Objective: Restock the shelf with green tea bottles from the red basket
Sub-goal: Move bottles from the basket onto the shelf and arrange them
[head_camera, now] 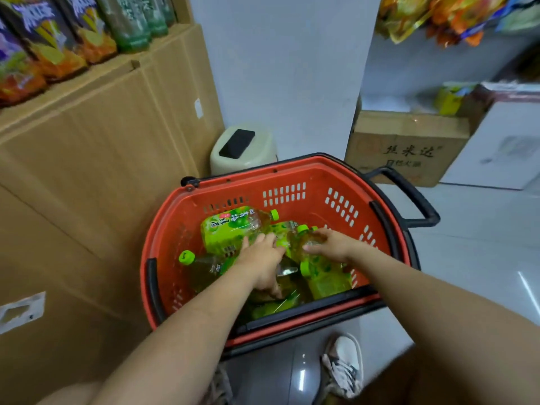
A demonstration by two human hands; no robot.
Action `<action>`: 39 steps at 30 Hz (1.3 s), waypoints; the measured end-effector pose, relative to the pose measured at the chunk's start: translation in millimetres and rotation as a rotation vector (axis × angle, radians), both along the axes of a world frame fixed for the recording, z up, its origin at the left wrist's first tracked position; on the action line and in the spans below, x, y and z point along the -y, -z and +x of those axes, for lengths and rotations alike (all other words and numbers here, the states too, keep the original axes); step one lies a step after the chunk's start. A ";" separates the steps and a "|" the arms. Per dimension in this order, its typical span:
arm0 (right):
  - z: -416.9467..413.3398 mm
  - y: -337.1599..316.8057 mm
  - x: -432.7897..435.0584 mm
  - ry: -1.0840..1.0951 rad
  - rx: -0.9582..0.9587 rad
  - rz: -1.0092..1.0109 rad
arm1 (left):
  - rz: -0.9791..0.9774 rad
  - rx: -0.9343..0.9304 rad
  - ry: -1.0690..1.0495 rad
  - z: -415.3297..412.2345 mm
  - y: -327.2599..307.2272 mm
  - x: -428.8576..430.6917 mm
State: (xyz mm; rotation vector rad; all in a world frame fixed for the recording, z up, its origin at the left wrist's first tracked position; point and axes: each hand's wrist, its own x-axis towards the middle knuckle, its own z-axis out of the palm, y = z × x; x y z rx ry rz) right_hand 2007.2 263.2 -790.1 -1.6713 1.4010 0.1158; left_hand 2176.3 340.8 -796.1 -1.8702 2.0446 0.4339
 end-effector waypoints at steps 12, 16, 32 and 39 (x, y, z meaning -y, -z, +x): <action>31.2 33.3 1.1 -0.038 -0.335 -0.162 | -0.247 -0.427 -0.436 46.7 -32.2 -19.9; 28.5 7.2 6.0 -0.047 -0.306 -0.243 | -0.403 -0.501 -0.615 55.1 -38.3 -33.2; 141.4 -280.3 -166.2 -0.243 1.017 -0.597 | -1.387 -0.565 -0.895 113.2 -313.6 -293.1; 235.7 -310.4 -283.6 -0.407 1.325 -0.505 | -1.448 -0.297 -1.142 191.5 -336.4 -416.4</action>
